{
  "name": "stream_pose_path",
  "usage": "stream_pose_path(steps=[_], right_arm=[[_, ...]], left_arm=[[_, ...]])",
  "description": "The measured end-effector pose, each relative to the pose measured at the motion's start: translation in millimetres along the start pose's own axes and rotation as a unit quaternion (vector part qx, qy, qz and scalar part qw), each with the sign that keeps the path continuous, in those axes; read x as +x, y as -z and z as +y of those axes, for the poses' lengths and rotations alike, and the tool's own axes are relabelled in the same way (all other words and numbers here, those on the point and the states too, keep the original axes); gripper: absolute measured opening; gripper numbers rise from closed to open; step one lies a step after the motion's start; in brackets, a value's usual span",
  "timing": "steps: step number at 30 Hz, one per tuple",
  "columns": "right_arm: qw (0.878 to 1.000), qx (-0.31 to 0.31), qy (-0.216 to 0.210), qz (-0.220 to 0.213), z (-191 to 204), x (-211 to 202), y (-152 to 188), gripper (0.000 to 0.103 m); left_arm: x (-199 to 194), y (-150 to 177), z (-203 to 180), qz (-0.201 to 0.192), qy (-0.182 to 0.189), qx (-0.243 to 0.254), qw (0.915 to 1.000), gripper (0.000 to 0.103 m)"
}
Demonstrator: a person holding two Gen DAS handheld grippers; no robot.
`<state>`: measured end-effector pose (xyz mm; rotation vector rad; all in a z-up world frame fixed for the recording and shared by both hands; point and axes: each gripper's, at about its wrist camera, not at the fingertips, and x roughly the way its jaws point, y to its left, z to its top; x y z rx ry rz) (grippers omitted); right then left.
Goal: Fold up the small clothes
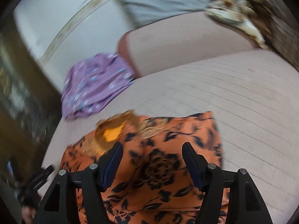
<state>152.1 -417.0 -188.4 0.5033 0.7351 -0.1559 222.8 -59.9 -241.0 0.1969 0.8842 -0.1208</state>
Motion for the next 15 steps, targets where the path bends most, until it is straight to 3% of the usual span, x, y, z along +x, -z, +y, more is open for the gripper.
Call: stream_pose_path(steps=[5,10,13,14,15], right_arm=[[0.993,-0.119,-0.001,0.006,63,27,12,0.069],[0.983,-0.177,0.007,0.039,98,65,31,0.071],[0.978,-0.190,0.044,0.073,99,90,46,0.070],[0.978,-0.183,0.057,0.084,93,96,49,0.066],[0.981,-0.163,0.060,0.088,84,98,49,0.048]], left_arm=[[13,11,-18,0.018,-0.022,0.043,0.9987,0.078],[9,24,-37,0.004,-0.048,0.091,0.9947,0.078],[7,25,-38,0.004,-0.051,0.096,0.9941,0.078],[7,24,-37,0.007,-0.049,0.091,0.9946,0.078],[8,24,-36,0.010,-0.046,0.086,0.9952,0.078]])
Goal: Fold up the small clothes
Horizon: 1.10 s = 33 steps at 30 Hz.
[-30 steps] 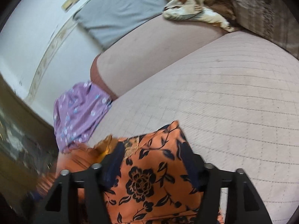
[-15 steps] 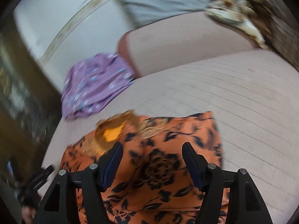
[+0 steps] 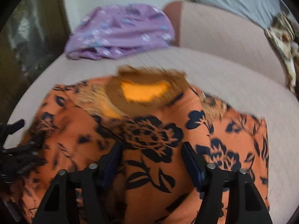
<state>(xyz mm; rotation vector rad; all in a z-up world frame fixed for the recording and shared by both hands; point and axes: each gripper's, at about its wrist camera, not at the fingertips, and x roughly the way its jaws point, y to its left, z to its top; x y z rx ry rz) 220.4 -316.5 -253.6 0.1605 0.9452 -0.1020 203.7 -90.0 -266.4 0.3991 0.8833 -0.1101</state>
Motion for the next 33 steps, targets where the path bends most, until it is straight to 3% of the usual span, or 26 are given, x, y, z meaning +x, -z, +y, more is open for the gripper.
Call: stream_pose_path(steps=[3,6,8,11,13,14,15,17,20,22,26,28,29,30,33], right_arm=[[0.998,0.065,-0.023,0.003,-31,-10,0,0.032],[0.993,0.114,-0.019,0.003,-62,-32,9,0.031],[0.987,0.159,-0.016,0.031,-92,-45,23,0.031],[0.970,0.218,-0.034,0.106,-134,-49,41,0.034],[0.964,0.242,-0.030,0.105,-151,-58,46,0.043],[0.963,0.252,-0.030,0.092,-159,-64,48,0.064],[0.962,0.260,-0.032,0.079,-165,-68,48,0.075],[0.956,0.287,-0.053,0.031,-177,-82,45,0.075],[0.951,0.292,-0.099,0.007,-176,-79,30,0.075],[0.953,0.282,-0.107,0.007,-168,-66,16,0.075],[0.973,0.221,-0.056,0.025,-143,-28,-6,0.074],[0.976,0.207,-0.040,0.056,-134,-9,-3,0.057],[0.980,0.190,-0.025,0.056,-126,-9,-2,0.031],[0.982,0.180,-0.021,0.045,-125,-13,-2,0.014],[0.983,0.171,-0.025,-0.061,-126,-67,-9,0.007]], left_arm=[[3,-1,4,0.006,0.009,-0.014,0.9998,0.078],[5,-1,2,0.002,0.004,-0.014,0.9999,0.078],[4,1,0,-0.006,-0.005,-0.002,1.0000,0.078],[1,5,-4,-0.015,-0.015,0.011,0.9997,0.078],[-1,6,-4,-0.017,-0.017,0.014,0.9996,0.078],[-1,7,-4,-0.017,-0.018,0.014,0.9996,0.078],[-1,7,-4,-0.017,-0.019,0.013,0.9996,0.078],[-1,7,-4,-0.018,-0.021,0.014,0.9995,0.078],[-1,7,-8,-0.022,-0.032,0.018,0.9991,0.078],[-1,7,-11,-0.026,-0.039,0.023,0.9986,0.078],[-2,8,-11,-0.032,-0.040,0.029,0.9983,0.079],[-2,8,-9,-0.034,-0.036,0.029,0.9984,0.079],[-2,8,-8,-0.033,-0.034,0.027,0.9985,0.079],[-3,7,-7,-0.033,-0.034,0.023,0.9986,0.079],[-11,6,-2,-0.048,-0.057,0.005,0.9972,0.079]])
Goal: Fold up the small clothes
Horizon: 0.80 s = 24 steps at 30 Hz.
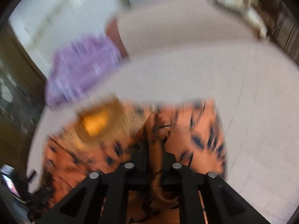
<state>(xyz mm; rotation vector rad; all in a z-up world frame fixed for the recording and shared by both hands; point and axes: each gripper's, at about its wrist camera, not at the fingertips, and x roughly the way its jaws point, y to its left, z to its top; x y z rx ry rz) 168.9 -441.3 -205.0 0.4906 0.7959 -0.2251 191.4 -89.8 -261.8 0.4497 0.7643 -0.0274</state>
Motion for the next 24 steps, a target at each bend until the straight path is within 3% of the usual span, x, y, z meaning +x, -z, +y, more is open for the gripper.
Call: stream_pose_path(steps=[2,4,7,8,11,13,15,16,19,22,23,24], right_arm=[[0.997,0.006,0.002,-0.078,-9,-42,-7,0.007],[0.994,0.029,0.015,-0.107,-28,-57,-10,0.007],[0.994,0.093,0.050,-0.027,-73,-29,-7,0.008],[0.990,0.129,0.056,-0.003,-87,-21,-1,0.010],[0.992,0.127,-0.006,0.015,-85,-21,-2,0.011],[0.995,0.090,-0.024,0.016,-71,-20,-5,0.027],[0.998,0.056,-0.013,0.012,-53,-17,-4,0.085],[0.999,0.048,-0.009,0.000,-50,-19,-1,0.088],[0.999,0.029,-0.012,-0.012,-45,-10,-2,0.087],[0.999,0.025,0.006,0.024,-43,23,1,0.084],[0.999,0.026,0.007,0.039,-43,33,4,0.073],[0.998,0.021,0.007,0.053,-43,41,7,0.049]], left_arm=[[-8,-1,2,-0.026,-0.028,-0.003,0.9993,0.079],[-8,0,3,-0.029,-0.040,-0.001,0.9988,0.079],[8,5,-2,0.011,-0.039,0.008,0.9991,0.079],[6,5,-4,0.003,-0.045,0.006,0.9990,0.079],[-3,2,-11,-0.017,-0.041,0.017,0.9989,0.079],[-5,1,-14,-0.016,-0.026,0.013,0.9995,0.079],[-5,1,-16,-0.013,-0.019,0.011,0.9997,0.079],[-6,0,-17,-0.015,-0.017,0.011,0.9997,0.079],[-7,0,-18,-0.023,-0.020,0.010,0.9995,0.079],[-3,-1,-15,-0.018,-0.021,0.006,0.9996,0.079],[-1,-1,-15,-0.015,-0.020,0.005,0.9997,0.079],[0,-1,-14,-0.014,-0.020,0.004,0.9997,0.079]])
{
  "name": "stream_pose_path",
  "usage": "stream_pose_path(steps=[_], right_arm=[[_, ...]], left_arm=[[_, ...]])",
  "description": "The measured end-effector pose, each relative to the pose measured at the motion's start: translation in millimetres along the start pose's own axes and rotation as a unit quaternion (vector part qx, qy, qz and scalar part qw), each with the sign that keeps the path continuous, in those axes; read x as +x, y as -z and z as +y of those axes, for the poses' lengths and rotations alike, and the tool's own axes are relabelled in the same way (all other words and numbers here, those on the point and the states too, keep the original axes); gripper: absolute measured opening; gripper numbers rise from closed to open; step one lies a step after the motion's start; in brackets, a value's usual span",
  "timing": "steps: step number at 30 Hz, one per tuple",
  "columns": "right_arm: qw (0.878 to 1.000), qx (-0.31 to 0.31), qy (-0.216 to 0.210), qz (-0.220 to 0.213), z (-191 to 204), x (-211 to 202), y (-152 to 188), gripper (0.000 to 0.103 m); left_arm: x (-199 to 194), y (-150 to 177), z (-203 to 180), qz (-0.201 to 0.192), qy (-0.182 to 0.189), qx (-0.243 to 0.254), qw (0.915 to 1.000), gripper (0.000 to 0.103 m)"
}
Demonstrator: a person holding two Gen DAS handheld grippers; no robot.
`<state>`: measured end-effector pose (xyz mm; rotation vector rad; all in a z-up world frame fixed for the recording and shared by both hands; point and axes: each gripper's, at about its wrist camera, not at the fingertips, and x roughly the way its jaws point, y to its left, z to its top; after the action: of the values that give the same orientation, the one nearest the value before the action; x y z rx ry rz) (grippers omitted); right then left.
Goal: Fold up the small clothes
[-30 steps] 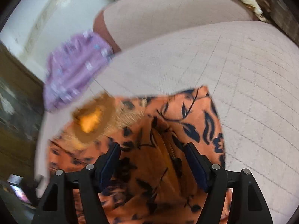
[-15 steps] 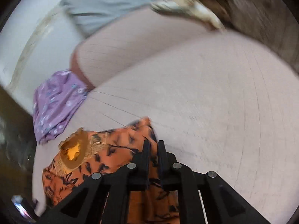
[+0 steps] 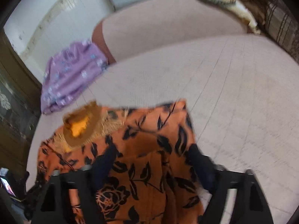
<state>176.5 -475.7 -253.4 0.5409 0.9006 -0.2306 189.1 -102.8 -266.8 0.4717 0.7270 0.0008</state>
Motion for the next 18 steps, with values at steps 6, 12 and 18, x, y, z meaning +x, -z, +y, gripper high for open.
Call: stream_pose_path(steps=[6,12,18], right_arm=[[0.992,-0.106,0.052,-0.038,39,-17,13,0.009],[0.986,-0.040,0.038,-0.156,8,-77,-9,0.009],[0.996,0.057,0.057,0.046,-38,0,-3,0.017]], left_arm=[[0,-3,7,0.000,-0.002,-0.011,0.9999,0.079],[-1,-5,10,-0.007,0.002,-0.023,0.9997,0.079],[1,-3,-3,0.000,-0.009,0.005,0.9999,0.079]])
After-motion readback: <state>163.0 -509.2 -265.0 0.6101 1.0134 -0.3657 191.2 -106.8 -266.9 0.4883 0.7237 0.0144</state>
